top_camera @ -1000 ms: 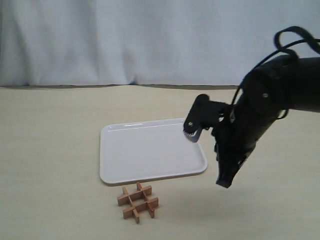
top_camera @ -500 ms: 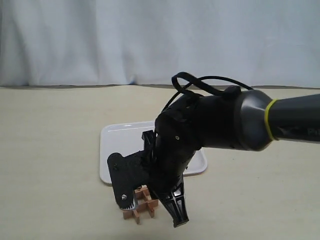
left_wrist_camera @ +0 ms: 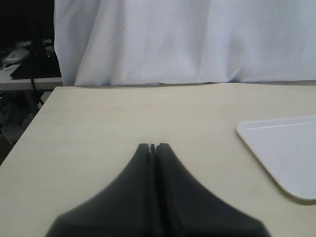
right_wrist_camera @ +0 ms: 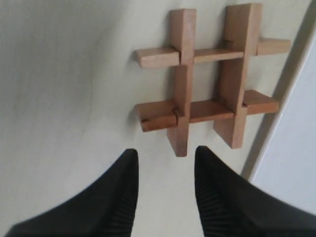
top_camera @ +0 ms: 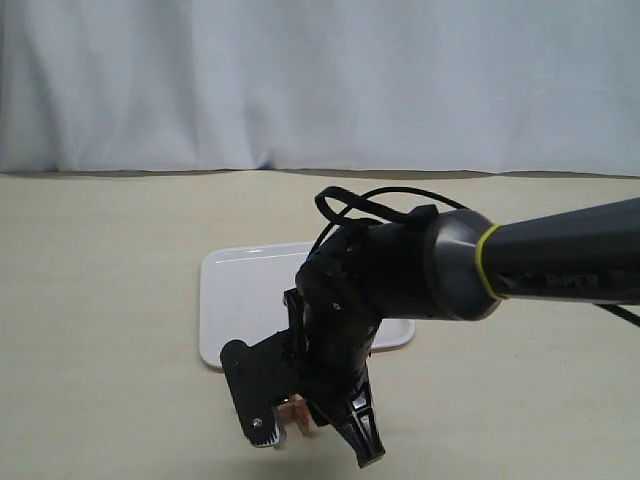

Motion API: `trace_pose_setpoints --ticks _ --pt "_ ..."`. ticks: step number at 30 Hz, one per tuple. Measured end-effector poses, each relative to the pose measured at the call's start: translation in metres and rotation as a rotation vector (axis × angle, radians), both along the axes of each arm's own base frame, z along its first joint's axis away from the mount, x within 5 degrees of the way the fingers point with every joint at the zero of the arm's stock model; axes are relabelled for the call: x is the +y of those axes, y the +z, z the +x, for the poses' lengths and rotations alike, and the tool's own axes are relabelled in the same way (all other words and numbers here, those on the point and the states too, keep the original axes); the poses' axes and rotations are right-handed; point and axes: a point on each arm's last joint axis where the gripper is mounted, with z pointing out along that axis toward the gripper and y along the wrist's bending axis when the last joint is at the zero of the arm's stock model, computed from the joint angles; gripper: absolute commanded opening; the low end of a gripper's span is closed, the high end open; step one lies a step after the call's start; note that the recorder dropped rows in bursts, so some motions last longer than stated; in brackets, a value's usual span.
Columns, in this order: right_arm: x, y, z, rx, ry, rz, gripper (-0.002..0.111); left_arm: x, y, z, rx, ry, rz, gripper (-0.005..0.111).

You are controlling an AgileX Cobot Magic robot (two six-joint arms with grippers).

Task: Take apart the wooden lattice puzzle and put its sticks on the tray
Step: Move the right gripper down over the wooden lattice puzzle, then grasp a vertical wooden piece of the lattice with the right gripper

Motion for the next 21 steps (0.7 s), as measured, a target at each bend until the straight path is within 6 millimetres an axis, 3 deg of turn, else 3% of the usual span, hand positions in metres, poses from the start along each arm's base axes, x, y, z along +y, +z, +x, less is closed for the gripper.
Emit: trace_pose_setpoints --ticks 9,15,21 --pt "-0.002 -0.017 0.004 0.002 0.041 -0.053 0.037 0.000 0.000 0.000 0.000 0.000 0.000 0.000" --pt "0.002 -0.018 0.008 -0.042 0.050 -0.023 0.036 0.000 0.000 0.000 0.000 0.000 0.000 0.000" --pt "0.002 -0.017 0.009 -0.050 0.051 -0.017 0.023 0.000 0.000 0.000 0.000 0.000 0.000 0.000"
